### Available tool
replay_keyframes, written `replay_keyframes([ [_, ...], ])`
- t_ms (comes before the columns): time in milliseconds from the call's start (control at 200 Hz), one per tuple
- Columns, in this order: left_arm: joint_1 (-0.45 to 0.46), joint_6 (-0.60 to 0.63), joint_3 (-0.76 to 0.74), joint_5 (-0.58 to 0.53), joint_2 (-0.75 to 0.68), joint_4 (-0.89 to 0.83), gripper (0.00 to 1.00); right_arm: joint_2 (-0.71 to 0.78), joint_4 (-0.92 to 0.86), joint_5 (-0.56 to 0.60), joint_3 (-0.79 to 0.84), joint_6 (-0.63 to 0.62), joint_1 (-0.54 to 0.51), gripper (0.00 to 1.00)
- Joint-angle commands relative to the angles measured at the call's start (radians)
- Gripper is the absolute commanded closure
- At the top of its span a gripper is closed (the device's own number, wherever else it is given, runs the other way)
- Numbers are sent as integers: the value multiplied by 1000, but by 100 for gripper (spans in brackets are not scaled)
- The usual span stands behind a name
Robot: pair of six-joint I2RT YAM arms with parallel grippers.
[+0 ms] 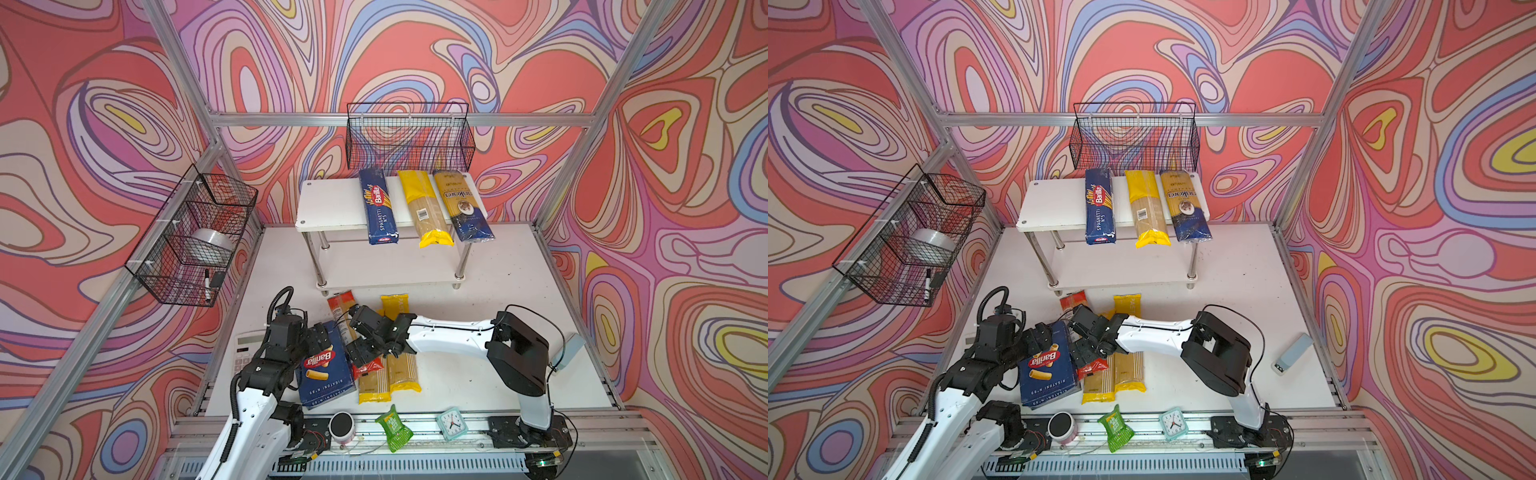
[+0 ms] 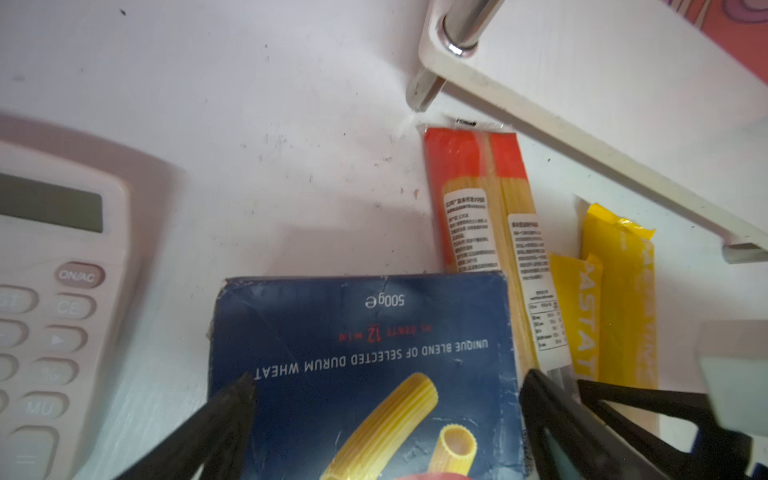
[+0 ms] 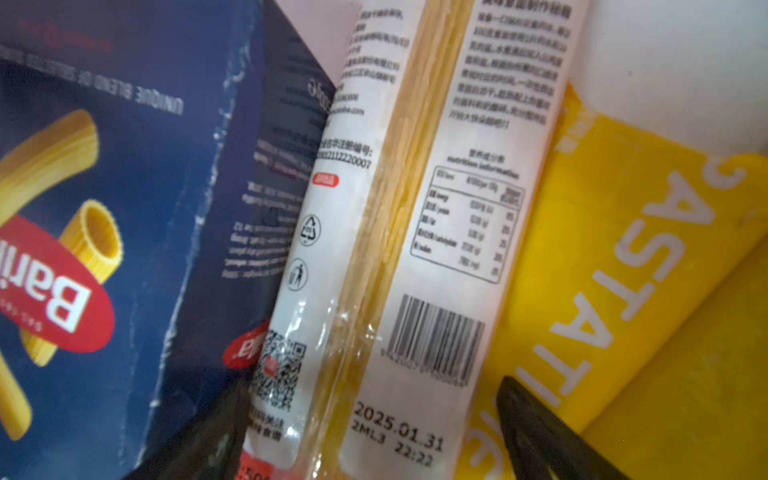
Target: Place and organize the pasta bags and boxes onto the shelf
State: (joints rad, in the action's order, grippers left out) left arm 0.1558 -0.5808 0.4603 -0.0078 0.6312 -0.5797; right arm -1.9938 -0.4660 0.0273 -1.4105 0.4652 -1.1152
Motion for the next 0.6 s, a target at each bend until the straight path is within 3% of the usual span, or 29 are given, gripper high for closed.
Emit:
replay_keyframes([
  [0,-6,-15,-15,11,-7,22,0,-30,-36,54,-26,23,-12,3],
  [596,-14,-19,-69,8,-37,64,0,-192,-237,208,-225,68,-65,2],
])
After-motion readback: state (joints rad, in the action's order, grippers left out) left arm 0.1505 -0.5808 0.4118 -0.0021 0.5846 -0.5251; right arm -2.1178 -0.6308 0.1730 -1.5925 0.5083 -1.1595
